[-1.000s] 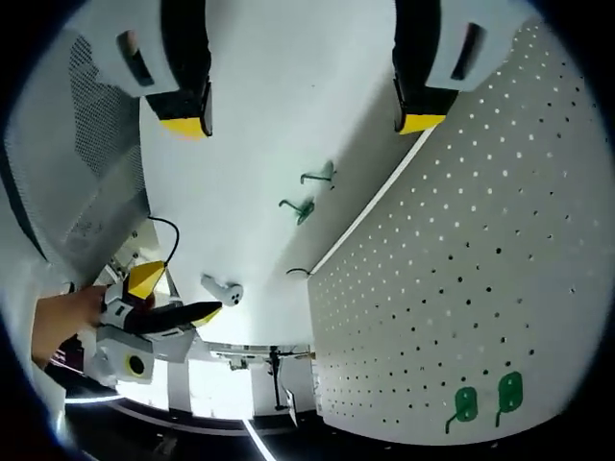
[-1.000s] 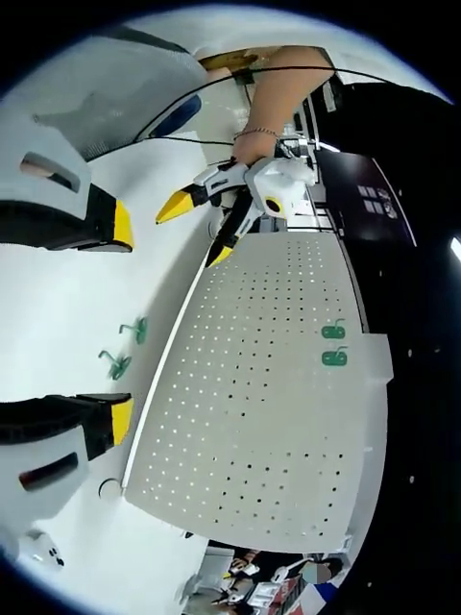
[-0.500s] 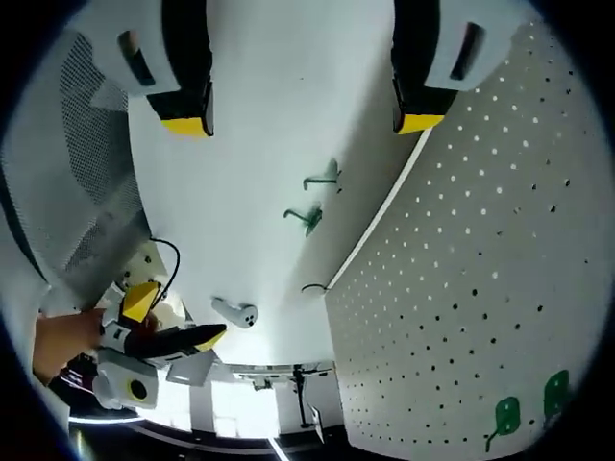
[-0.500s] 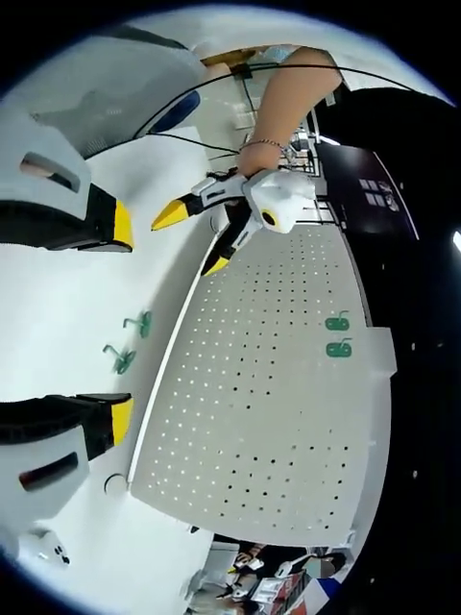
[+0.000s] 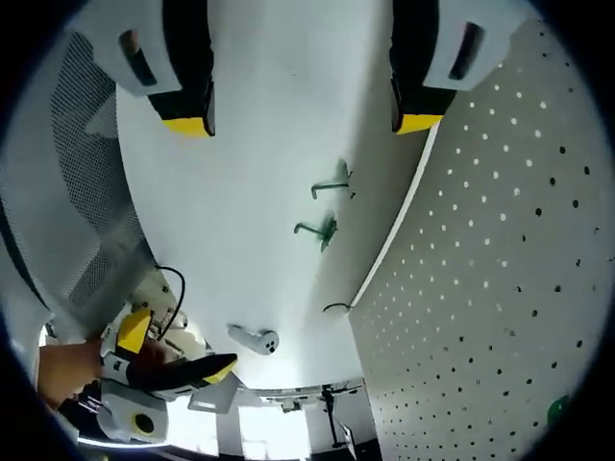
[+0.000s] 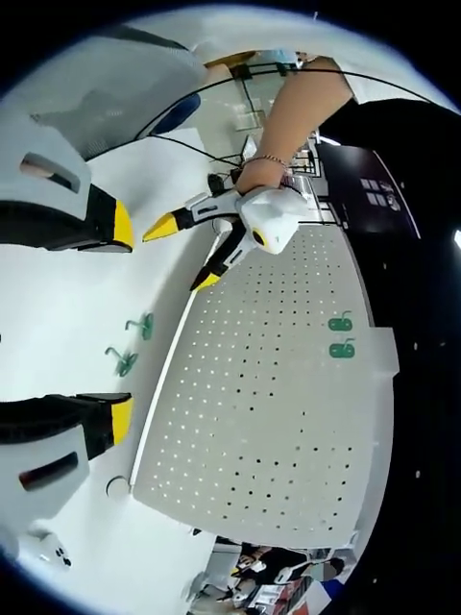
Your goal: Insert the hook assembly into the mounting plate slot until the hook locks in place.
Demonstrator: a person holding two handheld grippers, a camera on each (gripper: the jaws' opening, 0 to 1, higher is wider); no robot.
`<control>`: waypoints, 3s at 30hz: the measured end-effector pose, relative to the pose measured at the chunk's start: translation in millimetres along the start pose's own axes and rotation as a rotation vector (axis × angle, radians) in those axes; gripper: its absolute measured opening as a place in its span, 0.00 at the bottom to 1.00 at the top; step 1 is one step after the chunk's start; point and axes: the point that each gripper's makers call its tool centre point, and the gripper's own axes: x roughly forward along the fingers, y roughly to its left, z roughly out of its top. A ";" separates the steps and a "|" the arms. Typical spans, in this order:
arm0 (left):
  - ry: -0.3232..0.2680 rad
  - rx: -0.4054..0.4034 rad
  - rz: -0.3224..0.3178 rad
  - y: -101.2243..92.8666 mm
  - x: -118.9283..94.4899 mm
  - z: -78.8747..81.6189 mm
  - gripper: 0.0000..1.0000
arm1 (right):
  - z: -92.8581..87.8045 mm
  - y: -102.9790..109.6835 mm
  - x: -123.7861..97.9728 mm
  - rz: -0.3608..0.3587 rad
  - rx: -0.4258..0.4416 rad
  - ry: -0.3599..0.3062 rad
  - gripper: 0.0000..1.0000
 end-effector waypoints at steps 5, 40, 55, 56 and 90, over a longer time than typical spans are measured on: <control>0.016 0.014 -0.016 4.2 8.0 3.9 0.77 | -0.5 0.9 0.2 0.003 -0.004 0.005 0.56; 0.178 0.113 -0.148 18.3 59.8 12.3 0.75 | -6.9 7.5 2.3 0.034 -0.006 0.034 0.57; 0.200 0.112 -0.169 16.5 72.5 11.9 0.74 | -15.9 4.2 1.9 0.026 0.022 0.064 0.57; 0.203 0.113 -0.171 16.3 72.9 11.3 0.74 | -15.6 3.5 1.9 0.024 0.025 0.061 0.57; 0.192 0.072 -0.174 29.6 83.0 7.3 0.47 | -23.3 -0.5 2.0 0.013 0.052 0.085 0.55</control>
